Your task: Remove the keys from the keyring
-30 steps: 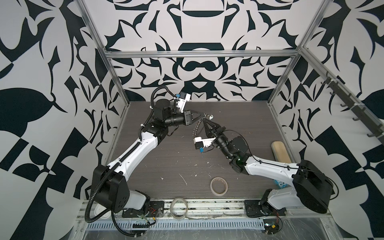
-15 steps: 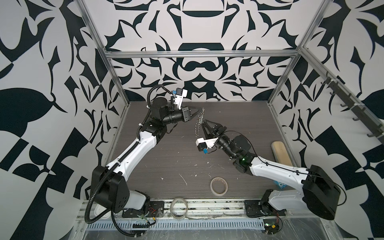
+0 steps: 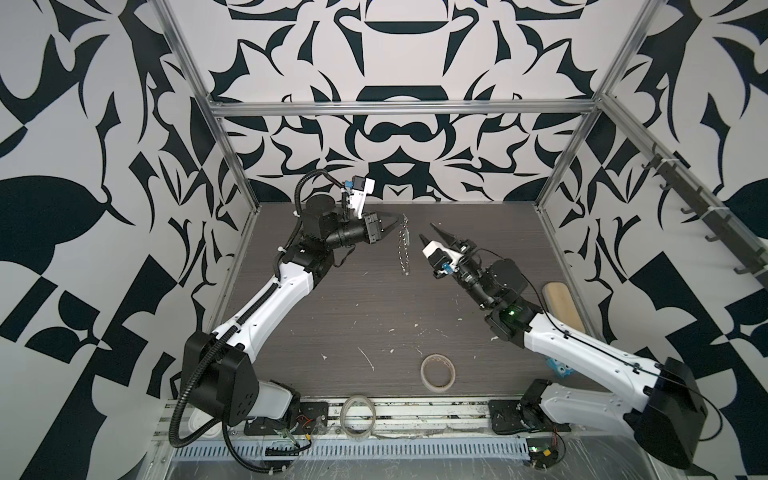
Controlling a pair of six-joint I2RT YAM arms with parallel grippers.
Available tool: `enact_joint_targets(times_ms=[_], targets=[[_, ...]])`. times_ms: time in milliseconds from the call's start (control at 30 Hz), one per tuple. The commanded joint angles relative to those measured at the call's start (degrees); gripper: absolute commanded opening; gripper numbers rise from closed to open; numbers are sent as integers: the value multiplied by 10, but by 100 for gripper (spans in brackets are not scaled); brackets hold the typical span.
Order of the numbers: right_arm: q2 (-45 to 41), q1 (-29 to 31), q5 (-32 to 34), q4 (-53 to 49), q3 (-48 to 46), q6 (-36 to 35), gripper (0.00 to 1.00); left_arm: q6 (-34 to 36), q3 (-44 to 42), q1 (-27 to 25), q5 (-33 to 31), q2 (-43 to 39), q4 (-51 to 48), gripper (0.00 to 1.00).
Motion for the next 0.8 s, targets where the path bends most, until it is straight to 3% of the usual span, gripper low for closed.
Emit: enact_joint_targets(times_ms=[0,167,300,767], targets=[[-9,-16,-54,-44,42,161,38,2,13,1,-1,-20,17,0],[0,-44,-146,-105,83,260,34,2,13,2,-1,-21,16,0],[18,-59,-205,-157,113,276,33,2,12,1,3,-22,16,0],[70,-61,-209,-162,133,262,33,-1,7,-1,8,-24,19,0]])
